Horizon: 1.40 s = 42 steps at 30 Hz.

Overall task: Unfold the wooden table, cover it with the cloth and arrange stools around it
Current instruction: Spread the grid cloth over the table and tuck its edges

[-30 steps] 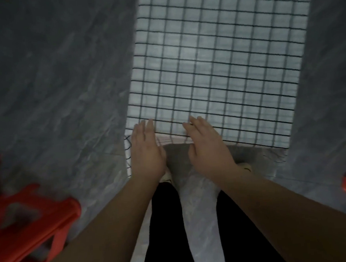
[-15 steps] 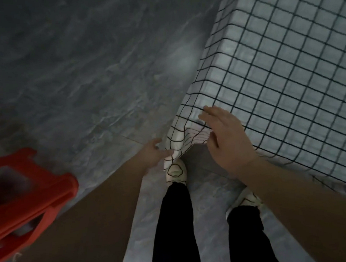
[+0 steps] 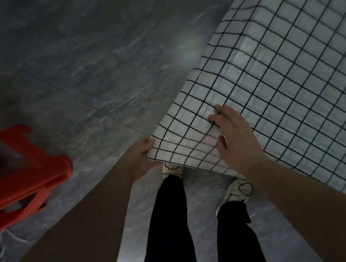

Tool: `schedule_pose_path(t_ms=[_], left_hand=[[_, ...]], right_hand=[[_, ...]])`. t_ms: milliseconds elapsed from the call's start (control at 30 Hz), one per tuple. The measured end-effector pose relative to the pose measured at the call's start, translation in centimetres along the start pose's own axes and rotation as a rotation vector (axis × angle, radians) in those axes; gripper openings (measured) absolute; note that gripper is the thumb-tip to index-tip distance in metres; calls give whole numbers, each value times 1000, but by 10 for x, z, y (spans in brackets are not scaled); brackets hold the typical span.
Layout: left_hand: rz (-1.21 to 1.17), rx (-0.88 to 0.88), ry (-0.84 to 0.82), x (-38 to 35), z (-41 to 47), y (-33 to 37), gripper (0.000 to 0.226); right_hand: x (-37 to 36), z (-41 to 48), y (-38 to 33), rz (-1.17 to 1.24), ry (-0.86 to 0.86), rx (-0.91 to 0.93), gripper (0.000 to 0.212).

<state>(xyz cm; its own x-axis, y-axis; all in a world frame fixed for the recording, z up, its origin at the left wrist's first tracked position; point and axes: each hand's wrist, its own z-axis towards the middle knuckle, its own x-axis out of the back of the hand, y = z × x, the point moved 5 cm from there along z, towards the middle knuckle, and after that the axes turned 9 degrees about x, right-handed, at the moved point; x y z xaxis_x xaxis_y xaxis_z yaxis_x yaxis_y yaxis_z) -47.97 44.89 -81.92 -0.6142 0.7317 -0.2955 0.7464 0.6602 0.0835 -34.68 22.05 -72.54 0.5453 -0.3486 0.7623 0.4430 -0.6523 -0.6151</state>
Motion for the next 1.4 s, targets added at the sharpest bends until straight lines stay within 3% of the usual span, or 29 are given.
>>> schedule_pose_path(t_ms=[100,167,267,367,467,600,700,867,933,1000,1100,1267,1400], left_hand=[[37,-156,178,9,-2,22,13],[270,-246,319,12,3,34,12],[782,-420,430,-2,5,50,52],[1251,-644,355,-49,-6,62,86],[1495,-867,191,-97,-9,57,74],[1594,-904,297,-115,11,49,34],[1640,-892,513,-111,23,48,16],[1555,-444,624,-91,42,34,35],[1593,-369,674,-88,42,28,55],[1516,-575,668,-96,30,35,70],[1396,-944,420,-120,10,42,56],[1348,-891,408,-141,5,41,23],[1407,-821,433,-154,15,40,16]], right_hand=[[1,1,-2,-4,-17,-3,56],[1,0,-2,-12,-23,-5,58],[0,0,-2,-33,-25,-2,59],[-2,0,-3,-65,-19,11,57],[-4,2,-2,-84,-19,14,59],[-2,3,-1,-75,-24,12,60],[-3,2,0,-86,-50,14,61],[-5,-1,4,-122,-92,17,68],[-4,-1,4,-118,-103,16,68],[-2,-1,3,-114,-114,19,67],[-2,-1,2,-112,-127,17,68],[-4,-2,4,-118,-124,20,73],[-2,-1,4,-97,-100,24,69]])
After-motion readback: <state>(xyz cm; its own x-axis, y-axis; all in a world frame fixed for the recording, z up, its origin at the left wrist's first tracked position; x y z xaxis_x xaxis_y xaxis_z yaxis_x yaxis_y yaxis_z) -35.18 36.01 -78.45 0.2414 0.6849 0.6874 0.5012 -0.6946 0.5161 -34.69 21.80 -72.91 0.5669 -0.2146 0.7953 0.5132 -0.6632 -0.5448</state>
